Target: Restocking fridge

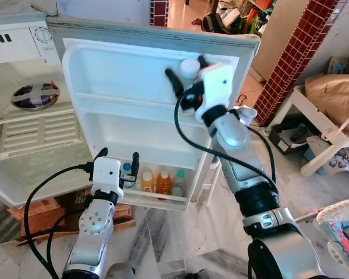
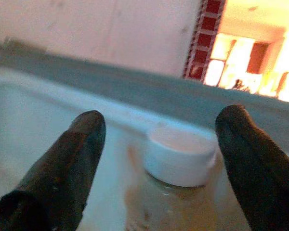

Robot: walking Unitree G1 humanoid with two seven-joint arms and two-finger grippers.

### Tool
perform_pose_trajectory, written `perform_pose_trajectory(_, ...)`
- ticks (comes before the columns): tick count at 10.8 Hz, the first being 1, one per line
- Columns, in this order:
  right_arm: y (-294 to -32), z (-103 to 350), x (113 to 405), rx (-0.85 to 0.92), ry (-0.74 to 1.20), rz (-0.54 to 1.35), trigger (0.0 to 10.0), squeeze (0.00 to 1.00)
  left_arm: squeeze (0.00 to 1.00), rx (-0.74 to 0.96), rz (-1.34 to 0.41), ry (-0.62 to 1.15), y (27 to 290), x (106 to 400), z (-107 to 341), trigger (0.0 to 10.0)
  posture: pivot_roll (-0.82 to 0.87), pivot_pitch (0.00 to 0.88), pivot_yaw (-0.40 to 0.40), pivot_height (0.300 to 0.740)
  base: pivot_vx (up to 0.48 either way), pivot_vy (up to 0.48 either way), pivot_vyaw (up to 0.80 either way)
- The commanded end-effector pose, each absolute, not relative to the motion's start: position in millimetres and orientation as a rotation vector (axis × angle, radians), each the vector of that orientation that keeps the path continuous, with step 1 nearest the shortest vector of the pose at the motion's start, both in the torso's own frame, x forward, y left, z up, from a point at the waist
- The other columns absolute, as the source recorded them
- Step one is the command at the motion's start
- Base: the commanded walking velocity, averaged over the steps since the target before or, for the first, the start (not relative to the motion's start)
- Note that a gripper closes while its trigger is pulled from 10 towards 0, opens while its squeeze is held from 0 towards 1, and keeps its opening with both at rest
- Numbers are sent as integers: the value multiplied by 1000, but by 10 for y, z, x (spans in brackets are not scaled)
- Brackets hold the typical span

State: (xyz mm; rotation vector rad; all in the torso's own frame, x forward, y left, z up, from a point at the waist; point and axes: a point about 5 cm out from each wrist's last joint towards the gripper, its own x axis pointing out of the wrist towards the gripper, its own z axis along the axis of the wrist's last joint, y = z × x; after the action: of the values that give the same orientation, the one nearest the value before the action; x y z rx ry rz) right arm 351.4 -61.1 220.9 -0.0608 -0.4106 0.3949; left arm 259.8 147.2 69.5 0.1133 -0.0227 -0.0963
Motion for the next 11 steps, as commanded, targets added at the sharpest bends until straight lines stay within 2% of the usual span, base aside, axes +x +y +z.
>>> perform_pose_trajectory(1, -670, 2306, 3531, -52, -460, 353, 10000, 1000, 0, 118, -96, -28, 1454, 2611, 700, 10000, 161, 24, -85, 740, 0, 0, 0)
perform_pose_trajectory(5, -817, 2422, 3513, -28, -545, 280, 10000, 1000, 0, 120, -100, -31, 1460, 2631, 701, 10000, 166, 23, -79, 740, 0, 0, 0)
perform_pose_trajectory(6, -832, 2457, 3468, 26, -551, 332, 10000, 1000, 0, 119, -101, -32, 1457, 2627, 703, 10000, 168, 22, -79, 740, 0, 0, 0)
perform_pose_trajectory(7, -838, 2427, 3302, 107, -533, 456, 10000, 1000, 0, 123, -67, -5, 1502, 2615, 668, 10000, 173, 18, -78, 740, 0, 0, 0)
perform_pose_trajectory(8, -914, 2337, 3178, 342, -442, 513, 10000, 1000, 0, 126, -68, -9, 1511, 2611, 669, 10000, 174, 18, -80, 740, 0, 0, 0)
perform_pose_trajectory(9, -1035, 2240, 3041, 415, -418, 557, 10000, 1000, 0, 134, -60, -5, 1534, 2608, 661, 10000, 172, 18, -79, 740, 0, 0, 0)
perform_pose_trajectory(10, -1163, 2158, 2982, 350, -421, 516, 10000, 1000, 0, 138, -60, -1, 1540, 2609, 653, 10000, 167, 17, -72, 740, 0, 0, 0)
perform_pose_trajectory(11, -1373, 2086, 2910, 383, -396, 443, 10000, 1000, 0, 139, -79, -3, 1512, 2609, 659, 10000, 163, 15, -68, 740, 0, 0, 0)
